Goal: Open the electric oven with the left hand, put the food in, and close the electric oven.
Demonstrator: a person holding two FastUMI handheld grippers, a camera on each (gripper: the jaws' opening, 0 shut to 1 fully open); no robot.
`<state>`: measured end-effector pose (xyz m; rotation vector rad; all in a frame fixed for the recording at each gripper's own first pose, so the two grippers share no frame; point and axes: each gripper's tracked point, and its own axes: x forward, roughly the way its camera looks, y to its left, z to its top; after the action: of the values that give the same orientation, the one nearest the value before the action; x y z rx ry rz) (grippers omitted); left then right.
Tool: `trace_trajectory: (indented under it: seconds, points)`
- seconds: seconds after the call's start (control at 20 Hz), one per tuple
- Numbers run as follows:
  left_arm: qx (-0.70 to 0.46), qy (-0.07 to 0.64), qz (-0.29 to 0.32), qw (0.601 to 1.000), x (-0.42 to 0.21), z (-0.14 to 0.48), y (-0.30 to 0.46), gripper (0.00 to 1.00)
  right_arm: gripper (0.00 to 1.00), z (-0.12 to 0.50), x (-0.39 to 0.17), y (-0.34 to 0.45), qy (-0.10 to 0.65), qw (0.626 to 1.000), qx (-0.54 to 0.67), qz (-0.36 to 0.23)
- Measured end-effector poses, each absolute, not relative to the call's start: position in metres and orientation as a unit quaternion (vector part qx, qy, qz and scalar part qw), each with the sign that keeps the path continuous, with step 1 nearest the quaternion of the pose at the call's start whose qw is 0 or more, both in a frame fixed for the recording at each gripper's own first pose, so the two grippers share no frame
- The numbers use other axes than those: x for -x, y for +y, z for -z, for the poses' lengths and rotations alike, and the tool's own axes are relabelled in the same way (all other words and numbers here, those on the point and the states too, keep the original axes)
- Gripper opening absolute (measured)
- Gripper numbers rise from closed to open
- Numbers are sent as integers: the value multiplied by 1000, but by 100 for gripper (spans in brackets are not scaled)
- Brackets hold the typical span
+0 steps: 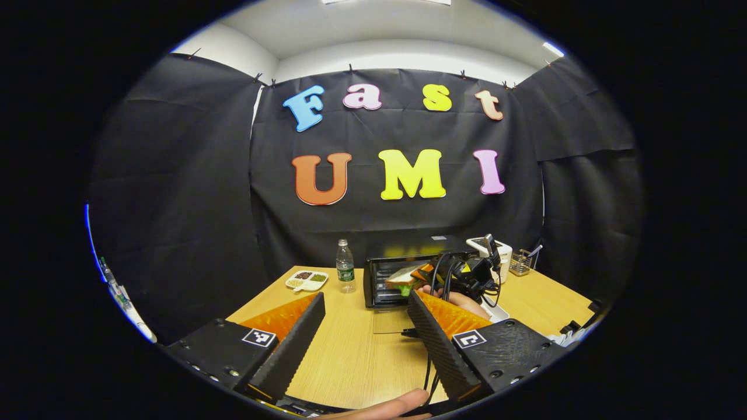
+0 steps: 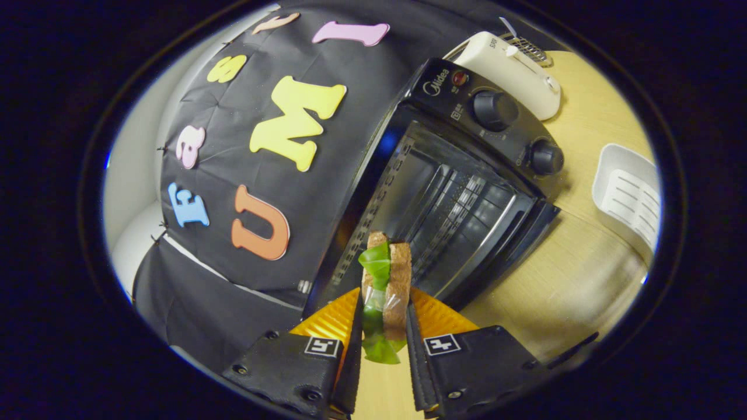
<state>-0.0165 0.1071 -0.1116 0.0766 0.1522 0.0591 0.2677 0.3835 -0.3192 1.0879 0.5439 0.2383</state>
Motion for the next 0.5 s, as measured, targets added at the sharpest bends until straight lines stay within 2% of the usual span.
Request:
trace_trajectory:
  seconds: [0.1,0.25,0.5]
  points:
    - [-31,78,-37,996,17,113,115,95,39,325,-296,381,229,821,-513,-101]
    - [-14,81,-37,996,16,120,119,95,39,340,-334,372,189,853,-481,-77]
    - [-6,88,-35,995,11,131,119,94,40,357,-348,372,164,865,-472,-35]
